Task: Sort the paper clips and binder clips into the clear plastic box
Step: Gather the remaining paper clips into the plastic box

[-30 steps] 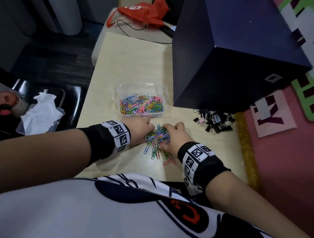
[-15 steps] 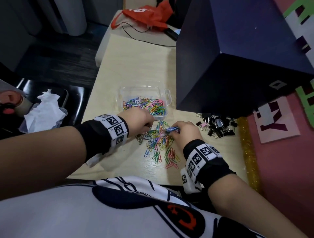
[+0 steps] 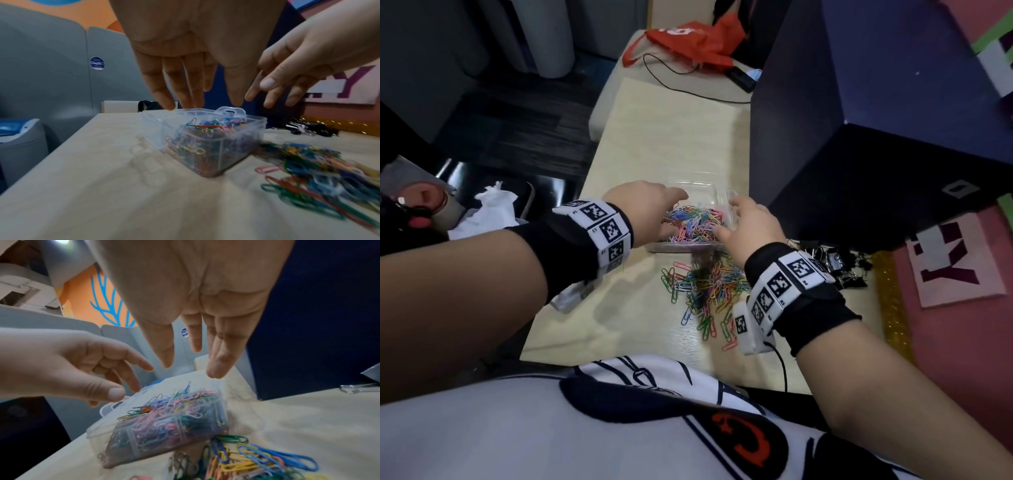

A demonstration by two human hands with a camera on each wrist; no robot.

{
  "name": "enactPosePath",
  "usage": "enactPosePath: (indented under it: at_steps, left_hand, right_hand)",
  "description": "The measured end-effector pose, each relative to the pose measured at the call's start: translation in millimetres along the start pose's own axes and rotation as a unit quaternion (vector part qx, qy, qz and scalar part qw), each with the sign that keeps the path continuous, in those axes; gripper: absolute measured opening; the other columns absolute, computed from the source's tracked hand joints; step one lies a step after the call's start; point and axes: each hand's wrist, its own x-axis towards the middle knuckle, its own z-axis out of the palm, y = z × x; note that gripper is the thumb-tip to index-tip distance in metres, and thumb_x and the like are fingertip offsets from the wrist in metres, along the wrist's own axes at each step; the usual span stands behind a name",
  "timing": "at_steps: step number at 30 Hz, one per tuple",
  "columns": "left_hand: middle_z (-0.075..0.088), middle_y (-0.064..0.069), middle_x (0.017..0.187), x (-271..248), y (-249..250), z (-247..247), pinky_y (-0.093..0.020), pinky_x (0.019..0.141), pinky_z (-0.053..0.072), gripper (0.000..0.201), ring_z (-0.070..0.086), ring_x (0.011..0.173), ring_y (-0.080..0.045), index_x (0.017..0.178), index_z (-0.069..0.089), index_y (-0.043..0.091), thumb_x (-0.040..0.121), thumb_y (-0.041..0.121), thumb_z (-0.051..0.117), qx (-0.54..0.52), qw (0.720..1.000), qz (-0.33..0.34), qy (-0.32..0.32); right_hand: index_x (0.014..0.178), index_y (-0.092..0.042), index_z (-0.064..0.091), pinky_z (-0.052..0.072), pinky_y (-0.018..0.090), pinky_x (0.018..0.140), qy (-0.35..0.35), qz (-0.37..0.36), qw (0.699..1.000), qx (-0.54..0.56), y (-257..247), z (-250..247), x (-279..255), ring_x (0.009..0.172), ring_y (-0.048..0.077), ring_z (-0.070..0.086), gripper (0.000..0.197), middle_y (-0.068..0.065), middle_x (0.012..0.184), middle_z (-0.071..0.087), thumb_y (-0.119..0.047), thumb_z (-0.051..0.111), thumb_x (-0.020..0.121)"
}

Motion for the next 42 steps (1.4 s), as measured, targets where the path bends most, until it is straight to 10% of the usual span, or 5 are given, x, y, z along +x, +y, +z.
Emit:
enactPosePath:
  at_steps: [6, 11, 20, 29, 42]
  left_hand:
    - [0.055, 0.001, 0.118, -18.0, 20.7, 25.4, -0.037, 0.082, 0.052, 0.041, 0.057, 0.106, -0.022, 0.124, 0.051, 0.027, 0.086, 0.043, 0.057, 0.075, 0.988, 0.101, -0.087]
    - [0.051, -0.004, 0.118, -14.6, 31.0, 48.0, -0.037, 0.074, 0.054, 0.063, 0.060, 0.098, -0.026, 0.125, 0.044, 0.018, 0.075, 0.039, 0.075, 0.140, 0.962, 0.089, -0.216]
    - [0.055, -0.010, 0.112, -14.6, 37.5, 50.3, -0.033, 0.073, 0.044, 0.026, 0.059, 0.099, -0.029, 0.112, 0.056, 0.010, 0.096, 0.030, 0.052, 0.160, 0.967, 0.113, -0.165]
    - [0.062, -0.009, 0.100, -14.3, 35.9, 40.6, -0.033, 0.067, 0.049, 0.015, 0.063, 0.085, -0.027, 0.103, 0.061, 0.009, 0.091, 0.010, 0.052, 0.210, 0.956, 0.132, -0.158]
    - [0.064, -0.012, 0.111, 0.6, 4.6, -10.0, -0.037, 0.085, 0.046, 0.037, 0.059, 0.105, -0.031, 0.124, 0.057, 0.016, 0.096, 0.037, 0.051, 0.076, 0.997, 0.028, -0.011]
  right_hand:
    - [0.132, -0.014, 0.043, 0.047, 0.037, 0.094, -0.151, 0.108, 0.974, -0.129, 37.0, 17.3, -15.1, 0.111, 0.027, 0.055, 0.072, 0.009, 0.127, 0.045, -0.053, 0.068, 0.077]
    - [0.139, -0.027, 0.031, 0.047, 0.041, 0.097, -0.174, 0.039, 0.977, -0.115, 37.1, 44.8, -35.1, 0.113, 0.029, 0.051, 0.096, 0.006, 0.125, 0.031, -0.059, 0.078, 0.061]
    - [0.116, -0.020, 0.053, 0.048, 0.034, 0.087, -0.102, -0.039, 0.992, -0.069, 38.8, 58.6, -35.7, 0.098, 0.032, 0.056, 0.027, 0.008, 0.117, 0.042, -0.018, 0.055, 0.089]
    - [0.105, -0.020, 0.065, 0.043, 0.026, 0.087, -0.042, -0.026, 0.998, -0.045, 39.5, 38.4, -23.0, 0.099, 0.024, 0.059, 0.017, 0.006, 0.109, 0.057, -0.019, 0.059, 0.090]
    - [0.127, -0.026, 0.056, 0.041, 0.028, 0.096, 0.002, -0.072, 0.997, 0.003, -11.8, 4.8, 4.8, 0.112, 0.023, 0.056, 0.038, 0.004, 0.123, 0.060, -0.028, 0.059, 0.090]
